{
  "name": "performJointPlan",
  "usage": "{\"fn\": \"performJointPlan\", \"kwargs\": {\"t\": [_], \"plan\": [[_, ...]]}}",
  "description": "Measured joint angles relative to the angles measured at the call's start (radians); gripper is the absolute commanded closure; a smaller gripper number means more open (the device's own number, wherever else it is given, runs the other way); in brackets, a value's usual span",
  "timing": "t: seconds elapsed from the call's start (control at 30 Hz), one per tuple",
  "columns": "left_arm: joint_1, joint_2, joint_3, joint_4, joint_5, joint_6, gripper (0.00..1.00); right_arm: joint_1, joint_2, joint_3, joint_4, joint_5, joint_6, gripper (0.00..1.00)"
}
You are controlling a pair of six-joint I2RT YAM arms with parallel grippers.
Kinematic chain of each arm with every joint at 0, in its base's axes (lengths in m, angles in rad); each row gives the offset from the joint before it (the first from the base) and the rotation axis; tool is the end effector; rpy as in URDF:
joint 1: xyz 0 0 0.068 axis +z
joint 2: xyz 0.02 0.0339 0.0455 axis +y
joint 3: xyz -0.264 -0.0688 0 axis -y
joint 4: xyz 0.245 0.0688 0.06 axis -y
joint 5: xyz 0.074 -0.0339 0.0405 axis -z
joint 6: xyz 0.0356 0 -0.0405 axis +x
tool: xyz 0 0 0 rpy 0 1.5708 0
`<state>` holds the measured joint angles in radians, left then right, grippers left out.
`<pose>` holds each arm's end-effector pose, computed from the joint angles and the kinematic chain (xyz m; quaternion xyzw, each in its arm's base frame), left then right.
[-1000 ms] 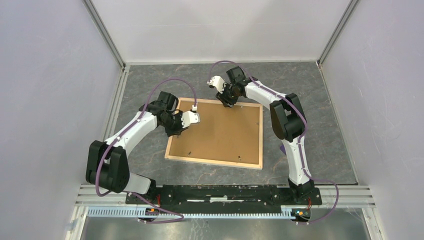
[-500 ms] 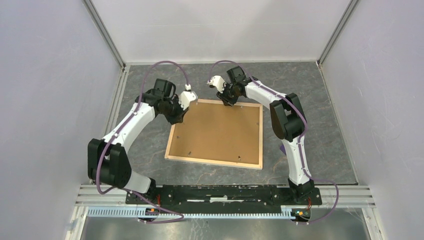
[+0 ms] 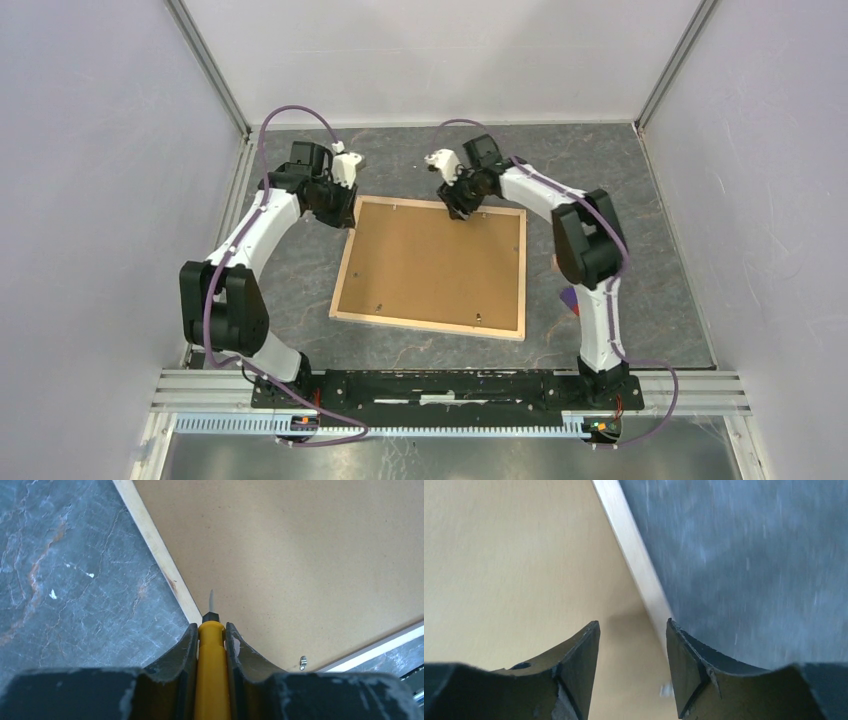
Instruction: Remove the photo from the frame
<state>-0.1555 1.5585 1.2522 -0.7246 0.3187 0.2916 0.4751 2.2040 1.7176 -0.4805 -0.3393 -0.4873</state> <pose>0.3182 -0.0612 0.2683 0.2522 0.9185 -0.1347 0.2731 0.4231 0.2310 0.1763 -0.4801 0.8109 0.1594 0.2941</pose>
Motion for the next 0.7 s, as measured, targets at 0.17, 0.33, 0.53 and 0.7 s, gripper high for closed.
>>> {"fn": "performJointPlan", "kwargs": {"t": [0.17,0.33,0.53,0.7], "plan": [[0.015,-0.003,0.000,0.010,-0.021,-0.051,0.98,-0.085,-0.303,-0.320,0.048,0.018,0.186,0.42],[0.016,-0.029,-0.011,0.032,-0.030,-0.089,0.98,-0.109,-0.621,-0.595,0.140,0.094,0.351,0.44],[0.016,-0.056,-0.023,0.039,-0.031,-0.105,0.98,-0.089,-0.808,-0.920,0.213,0.161,0.502,0.47],[0.016,-0.076,-0.041,0.040,-0.036,-0.111,0.98,-0.091,-0.925,-1.117,0.233,0.228,0.614,0.47]]}}
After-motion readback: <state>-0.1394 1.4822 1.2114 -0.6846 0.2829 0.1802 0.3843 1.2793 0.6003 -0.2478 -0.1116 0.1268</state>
